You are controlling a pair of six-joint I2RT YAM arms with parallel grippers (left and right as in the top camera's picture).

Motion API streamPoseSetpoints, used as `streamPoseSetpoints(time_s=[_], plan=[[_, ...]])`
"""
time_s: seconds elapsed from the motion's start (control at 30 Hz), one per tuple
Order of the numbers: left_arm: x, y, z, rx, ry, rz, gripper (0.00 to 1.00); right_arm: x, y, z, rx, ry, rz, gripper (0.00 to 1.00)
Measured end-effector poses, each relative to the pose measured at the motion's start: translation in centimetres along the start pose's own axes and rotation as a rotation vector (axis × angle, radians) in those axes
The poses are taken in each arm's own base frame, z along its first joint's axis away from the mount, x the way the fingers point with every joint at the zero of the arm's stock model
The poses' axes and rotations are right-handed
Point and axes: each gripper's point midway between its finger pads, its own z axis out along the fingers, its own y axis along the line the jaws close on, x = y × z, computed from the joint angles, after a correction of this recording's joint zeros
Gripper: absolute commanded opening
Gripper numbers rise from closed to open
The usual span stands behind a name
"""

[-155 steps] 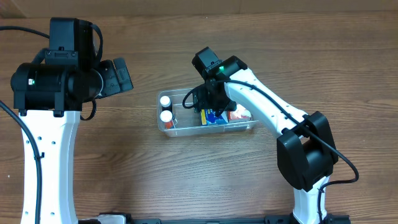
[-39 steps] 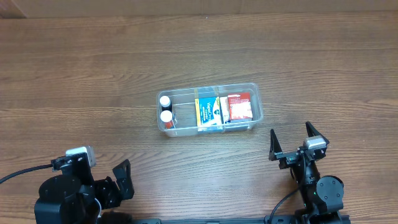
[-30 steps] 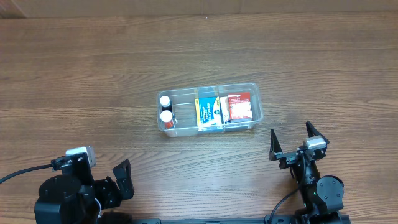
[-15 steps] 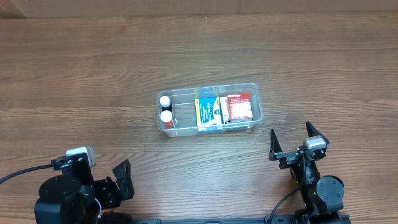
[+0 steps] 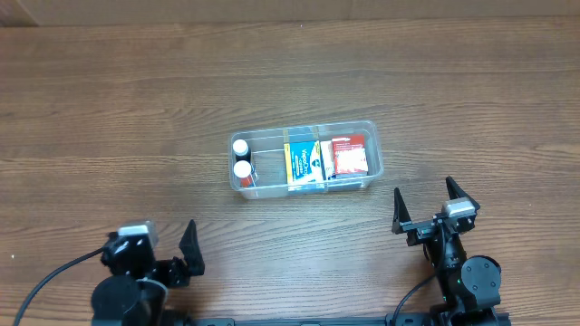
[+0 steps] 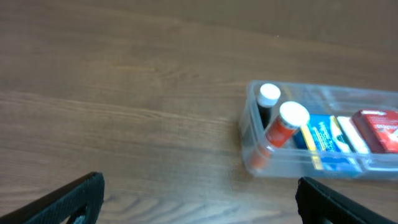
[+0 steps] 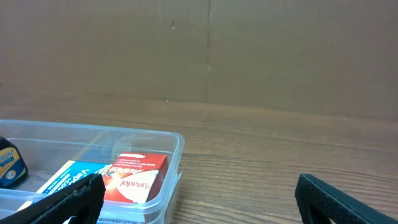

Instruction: Pack container

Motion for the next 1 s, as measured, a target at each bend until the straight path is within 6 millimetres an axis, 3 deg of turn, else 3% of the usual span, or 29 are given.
streamPoseSetpoints(time_s=[0.1,0.2,0.43,0.57,0.63,1.0], plan=[[1.1,0.1,3.2,0.013,-0.072,0.018,1.00,0.0,0.0,0.0,0.001,0.000,0.000,1.00],[0.6,-0.1,5.1,0.030,-0.189,0.063,1.00,0.0,0.0,0.0,0.000,0.000,0.000,1.00],[-2.5,-0.8,6.2,0.046,-0.487,0.174,1.00,0.0,0.0,0.0,0.000,0.000,0.000,1.00],[-0.7,-0.5,7.4,0.035,-0.444,0.209,1.00,0.0,0.0,0.0,0.000,0.000,0.000,1.00],[1.4,-0.1,8.3,0.028,-0.354,0.213,1.00,0.0,0.0,0.0,0.000,0.000,0.000,1.00],[1.4,-0.2,8.3,0.032,-0.354,0.213,1.00,0.0,0.0,0.0,0.000,0.000,0.000,1.00]])
